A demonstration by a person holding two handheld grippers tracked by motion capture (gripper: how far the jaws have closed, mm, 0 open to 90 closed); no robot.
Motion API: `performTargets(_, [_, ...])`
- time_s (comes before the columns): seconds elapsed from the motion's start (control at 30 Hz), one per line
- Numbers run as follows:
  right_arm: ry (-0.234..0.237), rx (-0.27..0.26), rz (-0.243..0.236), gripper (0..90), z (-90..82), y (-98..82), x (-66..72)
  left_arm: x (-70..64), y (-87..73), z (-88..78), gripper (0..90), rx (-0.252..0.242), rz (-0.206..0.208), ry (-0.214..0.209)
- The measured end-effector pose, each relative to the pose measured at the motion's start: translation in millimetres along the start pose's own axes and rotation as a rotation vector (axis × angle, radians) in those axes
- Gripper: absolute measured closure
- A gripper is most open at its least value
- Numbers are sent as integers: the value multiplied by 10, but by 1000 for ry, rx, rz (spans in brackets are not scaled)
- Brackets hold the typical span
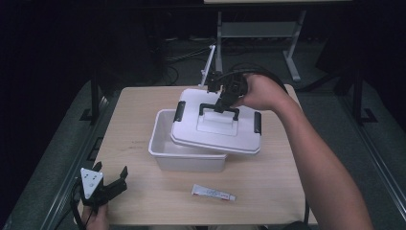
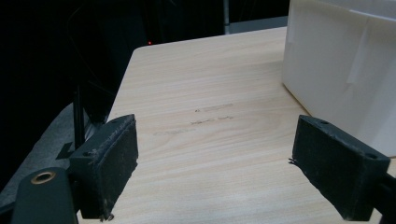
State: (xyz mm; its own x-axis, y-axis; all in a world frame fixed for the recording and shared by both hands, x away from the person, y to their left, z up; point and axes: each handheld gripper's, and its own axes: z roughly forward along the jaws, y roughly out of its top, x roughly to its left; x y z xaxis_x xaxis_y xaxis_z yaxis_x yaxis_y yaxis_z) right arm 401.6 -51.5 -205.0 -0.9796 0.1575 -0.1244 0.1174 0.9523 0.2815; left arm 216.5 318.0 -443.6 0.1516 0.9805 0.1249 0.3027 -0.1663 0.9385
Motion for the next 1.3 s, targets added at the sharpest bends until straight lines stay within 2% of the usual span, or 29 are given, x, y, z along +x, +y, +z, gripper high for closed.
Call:
performTargets(0.3, [-18,6,51,838,-109,-382,-2,-13,1,10,135,5,9,-2])
performTargets(0.93, [-38,17,147,837,-224,-958,-2,-21,2,8,136,6,18,3])
performTargets(1.07, [-44,20,179,838,-265,-1114,5,-19,1,8,136,8,20,5])
performTargets(1.3, [-44,26,203,838,-249,-1292,4,-21,1,9,136,5,19,6])
